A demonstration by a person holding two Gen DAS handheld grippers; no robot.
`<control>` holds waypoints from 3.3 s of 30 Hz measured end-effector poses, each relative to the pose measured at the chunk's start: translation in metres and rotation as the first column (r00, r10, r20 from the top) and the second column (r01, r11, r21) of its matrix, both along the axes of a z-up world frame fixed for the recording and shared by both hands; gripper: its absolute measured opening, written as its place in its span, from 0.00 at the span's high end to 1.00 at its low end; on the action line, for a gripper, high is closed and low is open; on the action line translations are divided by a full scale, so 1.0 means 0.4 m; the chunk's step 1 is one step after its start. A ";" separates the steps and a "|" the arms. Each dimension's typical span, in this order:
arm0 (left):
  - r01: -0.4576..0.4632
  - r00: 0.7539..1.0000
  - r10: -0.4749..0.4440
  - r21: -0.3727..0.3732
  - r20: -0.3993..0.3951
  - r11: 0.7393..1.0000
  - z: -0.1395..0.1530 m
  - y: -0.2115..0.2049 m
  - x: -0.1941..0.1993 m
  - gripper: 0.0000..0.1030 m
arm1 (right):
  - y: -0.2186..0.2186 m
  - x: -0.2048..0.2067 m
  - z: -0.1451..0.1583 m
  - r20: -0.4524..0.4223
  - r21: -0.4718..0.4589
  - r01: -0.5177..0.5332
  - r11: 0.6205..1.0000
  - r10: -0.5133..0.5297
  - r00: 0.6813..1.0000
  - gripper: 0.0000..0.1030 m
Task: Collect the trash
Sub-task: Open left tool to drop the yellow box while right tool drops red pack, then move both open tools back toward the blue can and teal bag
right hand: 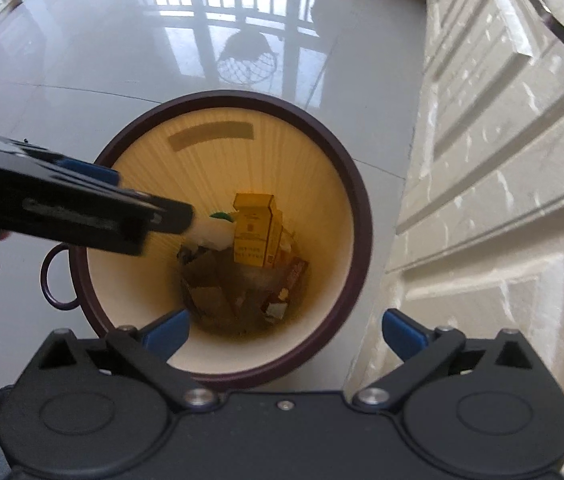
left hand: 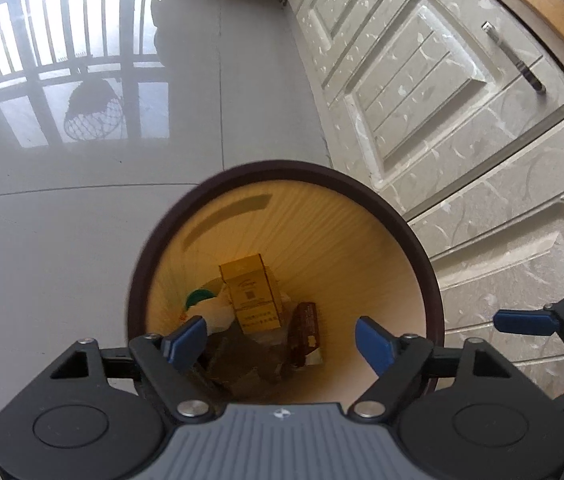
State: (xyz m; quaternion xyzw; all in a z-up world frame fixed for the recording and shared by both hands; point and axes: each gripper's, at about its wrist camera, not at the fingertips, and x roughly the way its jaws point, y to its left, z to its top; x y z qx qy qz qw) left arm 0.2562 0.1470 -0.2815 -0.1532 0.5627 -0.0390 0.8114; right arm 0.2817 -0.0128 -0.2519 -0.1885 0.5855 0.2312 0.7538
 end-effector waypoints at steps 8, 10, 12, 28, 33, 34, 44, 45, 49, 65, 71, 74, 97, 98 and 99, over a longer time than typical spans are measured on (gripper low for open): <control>0.001 1.000 -0.001 0.041 0.012 0.999 0.073 0.014 -0.032 0.06 | -0.024 -0.007 0.065 0.005 0.031 0.049 0.998 -0.050 0.999 0.00; -0.002 1.000 0.002 0.047 0.014 0.999 0.088 0.015 -0.043 0.05 | -0.031 -0.010 0.086 0.011 0.048 0.061 0.997 -0.062 0.998 0.00; -0.004 1.000 0.003 0.049 0.012 0.999 0.104 0.015 -0.055 0.02 | -0.039 -0.013 0.104 0.018 0.058 0.069 0.996 -0.070 0.997 0.00; -0.014 1.000 0.012 0.119 0.025 0.993 0.250 0.034 -0.150 0.00 | -0.063 -0.085 0.233 0.051 0.097 0.078 0.992 -0.084 0.995 0.00; -0.024 0.999 0.019 0.151 0.033 0.988 0.301 0.040 -0.185 0.00 | -0.063 -0.115 0.279 0.081 0.112 0.073 0.991 -0.083 0.993 0.00; -0.025 0.999 0.020 0.156 0.036 0.987 0.312 0.040 -0.193 0.00 | -0.065 -0.121 0.289 0.088 0.117 0.078 0.990 -0.089 0.992 0.00; -0.022 0.996 0.005 0.194 0.087 0.981 0.412 0.015 -0.268 0.00 | -0.091 -0.183 0.377 0.107 0.185 0.114 0.976 -0.135 0.985 0.00; -0.023 0.996 0.005 0.196 0.091 0.980 0.419 0.013 -0.274 0.00 | -0.092 -0.192 0.386 0.115 0.190 0.111 0.975 -0.135 0.984 0.00; -0.032 0.994 0.010 0.203 0.107 0.979 0.444 0.008 -0.302 0.00 | -0.099 -0.218 0.413 0.152 0.198 0.115 0.973 -0.146 0.978 0.00; -0.077 0.977 0.031 0.218 0.210 0.973 0.551 0.007 -0.397 0.00 | -0.173 -0.288 0.519 0.272 0.289 0.165 0.943 -0.247 0.930 0.00; -0.100 0.964 0.041 0.214 0.262 0.972 0.589 -0.001 -0.420 0.00 | -0.207 -0.305 0.565 0.324 0.348 0.173 0.921 -0.291 0.900 0.00; -0.117 0.950 0.048 0.210 0.309 0.971 0.614 -0.009 -0.429 0.00 | -0.232 -0.314 0.585 0.357 0.378 0.181 0.908 -0.324 0.876 0.00; -0.073 0.813 -0.001 0.104 0.582 0.992 0.756 -0.234 -0.354 0.00 | -0.589 -0.348 0.699 0.568 0.552 0.232 0.801 -0.565 0.598 0.00; -0.065 0.811 -0.003 0.095 0.586 0.993 0.758 -0.247 -0.345 0.00 | -0.607 -0.342 0.697 0.573 0.551 0.241 0.799 -0.572 0.587 0.00; -0.056 0.807 -0.005 0.086 0.591 0.995 0.760 -0.261 -0.331 0.00 | -0.629 -0.333 0.693 0.578 0.551 0.252 0.795 -0.582 0.572 0.00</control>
